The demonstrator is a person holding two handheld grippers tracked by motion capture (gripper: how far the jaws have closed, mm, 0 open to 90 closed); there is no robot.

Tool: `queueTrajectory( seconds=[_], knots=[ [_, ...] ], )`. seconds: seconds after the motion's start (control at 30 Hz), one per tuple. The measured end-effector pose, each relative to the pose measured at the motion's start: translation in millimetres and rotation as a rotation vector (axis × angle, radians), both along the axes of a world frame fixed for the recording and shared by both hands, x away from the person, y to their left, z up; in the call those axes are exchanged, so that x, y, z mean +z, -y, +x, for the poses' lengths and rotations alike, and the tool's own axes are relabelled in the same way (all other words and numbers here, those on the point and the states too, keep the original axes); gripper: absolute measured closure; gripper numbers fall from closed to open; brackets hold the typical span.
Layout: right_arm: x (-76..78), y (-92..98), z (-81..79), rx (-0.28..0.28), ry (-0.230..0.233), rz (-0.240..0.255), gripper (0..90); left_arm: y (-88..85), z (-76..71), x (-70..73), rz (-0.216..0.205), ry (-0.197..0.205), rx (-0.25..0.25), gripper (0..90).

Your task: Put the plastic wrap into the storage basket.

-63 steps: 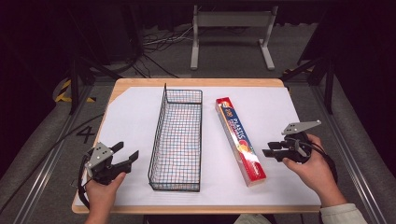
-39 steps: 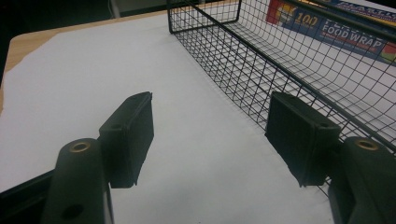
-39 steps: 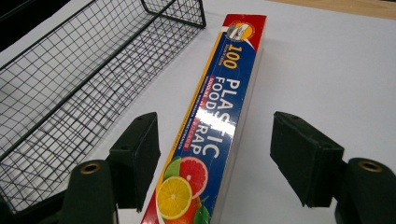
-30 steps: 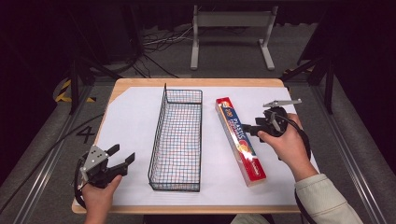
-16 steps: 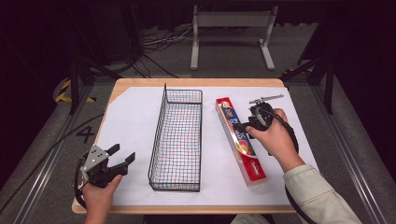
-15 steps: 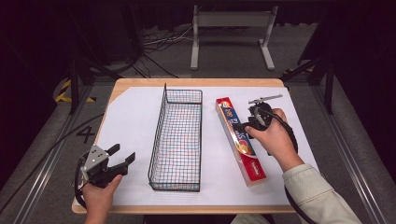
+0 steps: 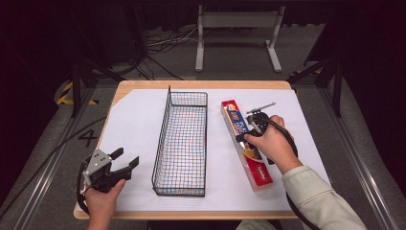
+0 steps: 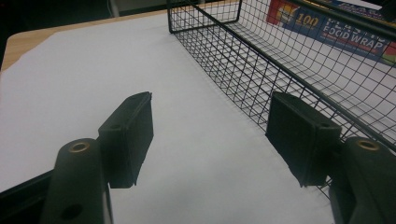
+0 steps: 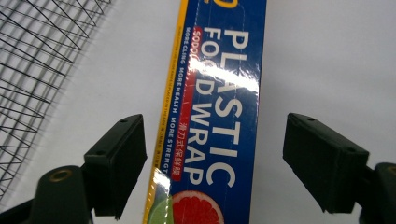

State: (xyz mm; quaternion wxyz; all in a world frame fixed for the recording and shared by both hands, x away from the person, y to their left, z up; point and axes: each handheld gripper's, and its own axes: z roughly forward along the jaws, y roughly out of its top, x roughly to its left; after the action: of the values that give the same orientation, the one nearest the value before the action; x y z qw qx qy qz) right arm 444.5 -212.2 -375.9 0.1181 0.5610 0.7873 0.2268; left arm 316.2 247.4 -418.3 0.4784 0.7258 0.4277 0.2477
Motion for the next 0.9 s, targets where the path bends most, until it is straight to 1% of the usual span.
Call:
queueTrajectory(
  seconds=[0.03,0.07,0.1,0.13,0.23,0.3,0.53,0.57,0.63,0.67,0.7,0.77,0.9],
  knots=[
    [-1.3,-0.7,0.5,-0.006,-0.01,-0.006,21.9,0.0,0.0,0.1,0.001,-0.001,0.001,32.2],
    [-1.3,-0.7,0.5,-0.006,-0.01,-0.006,21.9,0.0,0.0,0.1,0.001,-0.001,0.001,32.2],
    [-3.2,-2.2,1.2,-0.011,-0.032,-0.021,21.4,0.9,-0.2,-0.1,0.004,-0.002,-0.005,32.2],
    [-3.2,-2.2,1.2,-0.011,-0.032,-0.021,21.4,0.9,-0.2,-0.1,0.004,-0.002,-0.005,32.2],
    [-6.8,-5.0,2.3,-0.026,-0.06,-0.036,21.1,0.9,1.2,-0.5,0.004,-0.002,-0.008,32.2],
    [-10.2,-7.1,4.1,-0.033,-0.068,-0.048,20.8,1.2,1.9,-1.0,0.003,-0.006,-0.008,32.2],
    [-20.0,-11.7,9.2,-0.05,-0.14,-0.088,20.9,2.0,3.3,-1.8,0.015,-0.012,-0.012,31.9],
    [-21.9,-12.3,10.4,-0.052,-0.149,-0.097,21.7,2.0,4.1,-2.3,0.013,-0.014,-0.013,31.9],
    [-25.5,-14.3,13.6,-0.058,-0.177,-0.109,22.5,2.0,4.8,-2.6,0.02,-0.016,-0.014,31.8],
    [-26.9,-15.3,14.6,-0.06,-0.178,-0.114,23.5,2.7,4.5,-2.8,0.022,-0.015,-0.015,31.9],
    [-27.7,-17.1,16.0,-0.059,-0.197,-0.122,25.4,3.1,3.9,-2.6,0.024,-0.013,-0.015,32.1],
    [-28.6,-20.5,17.8,-0.076,-0.21,-0.141,26.9,4.1,2.9,-1.7,0.029,-0.006,-0.02,32.2],
    [-28.0,-25.9,22.5,-0.084,-0.24,-0.178,33.7,4.6,4.0,-2.5,0.033,-0.012,-0.023,32.2]
  ],
)
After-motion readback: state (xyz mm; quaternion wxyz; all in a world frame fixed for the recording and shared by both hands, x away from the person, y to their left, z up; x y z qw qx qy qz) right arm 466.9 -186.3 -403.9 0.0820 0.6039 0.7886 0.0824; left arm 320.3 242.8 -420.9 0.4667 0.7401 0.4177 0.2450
